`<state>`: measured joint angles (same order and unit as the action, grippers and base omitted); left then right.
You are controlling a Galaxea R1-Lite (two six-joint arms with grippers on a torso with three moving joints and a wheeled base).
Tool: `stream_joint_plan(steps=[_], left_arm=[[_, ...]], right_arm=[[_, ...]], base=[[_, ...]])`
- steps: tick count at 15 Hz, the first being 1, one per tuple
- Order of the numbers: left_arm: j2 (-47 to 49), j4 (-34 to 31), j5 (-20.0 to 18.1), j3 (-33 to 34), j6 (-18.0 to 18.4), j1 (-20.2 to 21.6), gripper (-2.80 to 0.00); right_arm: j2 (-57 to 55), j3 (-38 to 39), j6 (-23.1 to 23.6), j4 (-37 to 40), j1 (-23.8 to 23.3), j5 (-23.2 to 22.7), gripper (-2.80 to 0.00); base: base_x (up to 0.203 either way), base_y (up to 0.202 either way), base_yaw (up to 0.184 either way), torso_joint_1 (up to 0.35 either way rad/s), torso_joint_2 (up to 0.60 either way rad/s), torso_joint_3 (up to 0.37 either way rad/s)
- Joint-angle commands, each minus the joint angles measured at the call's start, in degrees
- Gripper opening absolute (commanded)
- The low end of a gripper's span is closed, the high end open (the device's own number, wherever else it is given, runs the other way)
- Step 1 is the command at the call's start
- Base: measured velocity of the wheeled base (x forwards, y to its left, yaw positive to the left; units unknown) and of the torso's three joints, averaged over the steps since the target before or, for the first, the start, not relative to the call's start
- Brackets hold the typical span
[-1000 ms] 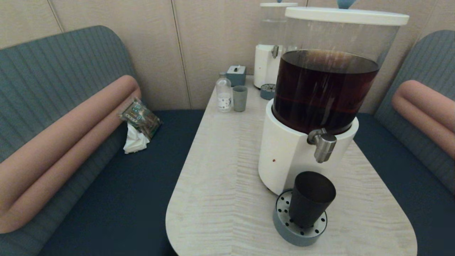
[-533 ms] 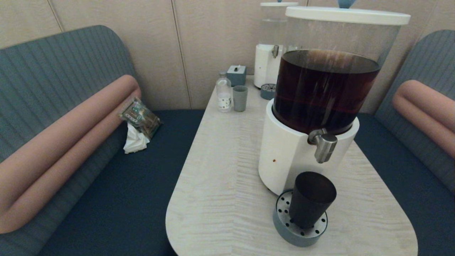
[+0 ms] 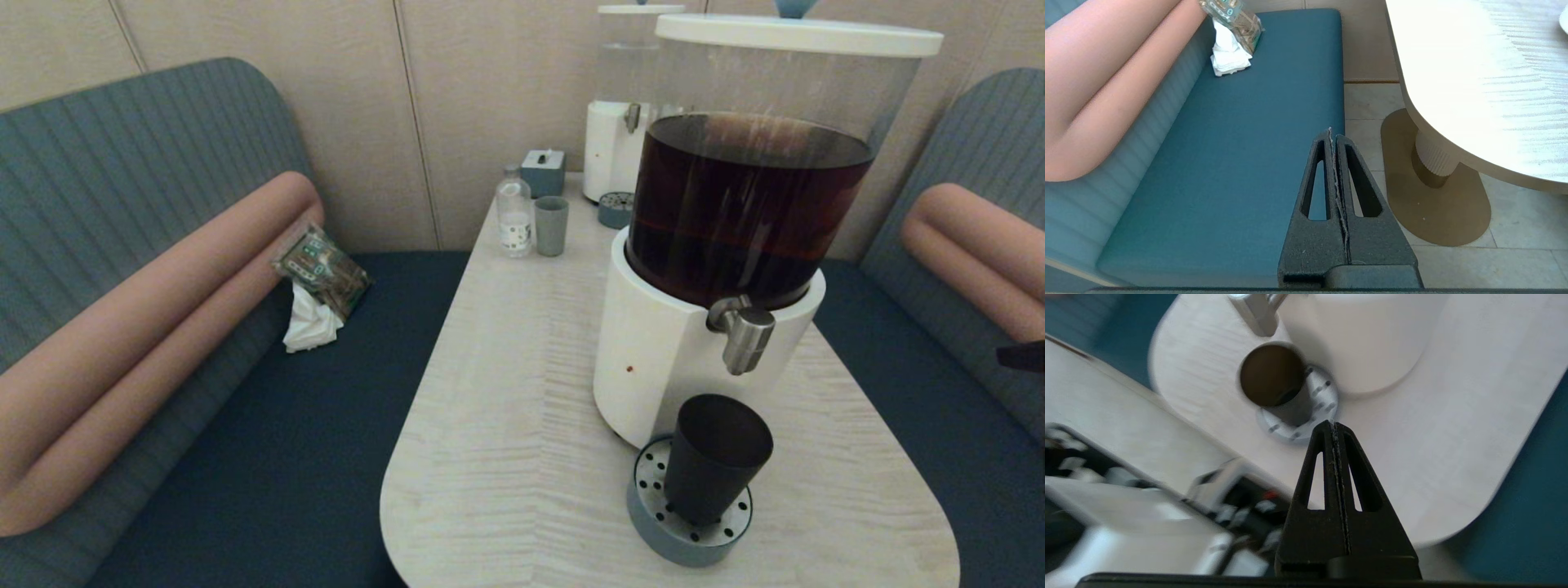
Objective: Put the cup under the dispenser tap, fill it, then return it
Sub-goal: Turn on the faucet
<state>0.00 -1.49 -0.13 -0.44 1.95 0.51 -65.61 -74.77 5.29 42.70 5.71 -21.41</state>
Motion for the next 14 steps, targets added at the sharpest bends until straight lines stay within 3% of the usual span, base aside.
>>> stream_joint_plan(steps=[1, 14], left_arm=[[0.1, 0.0, 0.0, 0.0, 0.0, 0.0, -2.8], [0.1, 0.0, 0.0, 0.0, 0.0, 0.0, -2.8]], right_arm=[[-1.5, 2.0, 2.6, -5.6, 0.1, 0.2, -2.8], [-14.3, 3.9, 3.3, -22.3, 9.4, -1.1, -2.8]], base=[[0.0, 0.0, 0.0, 0.0, 0.0, 0.0], [0.0, 0.0, 0.0, 0.0, 0.0, 0.0]])
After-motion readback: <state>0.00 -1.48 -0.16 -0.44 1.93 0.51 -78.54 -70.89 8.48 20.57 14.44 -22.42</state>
